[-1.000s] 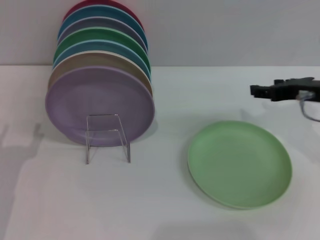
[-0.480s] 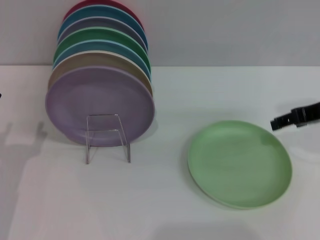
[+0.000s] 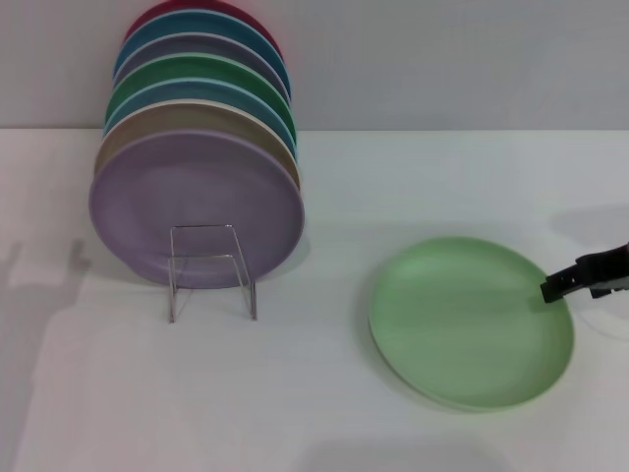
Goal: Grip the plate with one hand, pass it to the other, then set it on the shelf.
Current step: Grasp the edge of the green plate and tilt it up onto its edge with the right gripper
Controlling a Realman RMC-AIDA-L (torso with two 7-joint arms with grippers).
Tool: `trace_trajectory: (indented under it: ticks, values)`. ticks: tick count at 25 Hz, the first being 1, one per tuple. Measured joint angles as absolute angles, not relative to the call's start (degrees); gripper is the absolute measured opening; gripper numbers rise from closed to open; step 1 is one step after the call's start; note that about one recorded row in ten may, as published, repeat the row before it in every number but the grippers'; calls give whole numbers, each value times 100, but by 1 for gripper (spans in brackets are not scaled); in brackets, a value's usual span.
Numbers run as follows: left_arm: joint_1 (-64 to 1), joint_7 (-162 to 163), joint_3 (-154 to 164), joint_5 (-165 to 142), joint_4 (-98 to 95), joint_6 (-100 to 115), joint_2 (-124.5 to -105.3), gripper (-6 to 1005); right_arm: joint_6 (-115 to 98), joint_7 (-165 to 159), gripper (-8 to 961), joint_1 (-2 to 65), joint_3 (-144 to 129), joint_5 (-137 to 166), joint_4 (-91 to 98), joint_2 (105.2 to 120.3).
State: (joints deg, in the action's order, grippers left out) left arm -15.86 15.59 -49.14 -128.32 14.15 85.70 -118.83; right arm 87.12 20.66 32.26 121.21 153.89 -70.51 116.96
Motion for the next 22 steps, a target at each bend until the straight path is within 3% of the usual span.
trace_trajectory:
  ticks: [22]
  values:
    - [-1579, 1563, -4930, -12832, 1396, 8569, -11874, 813, 8117, 2220, 627, 3386, 12076, 15530, -6254, 11698]
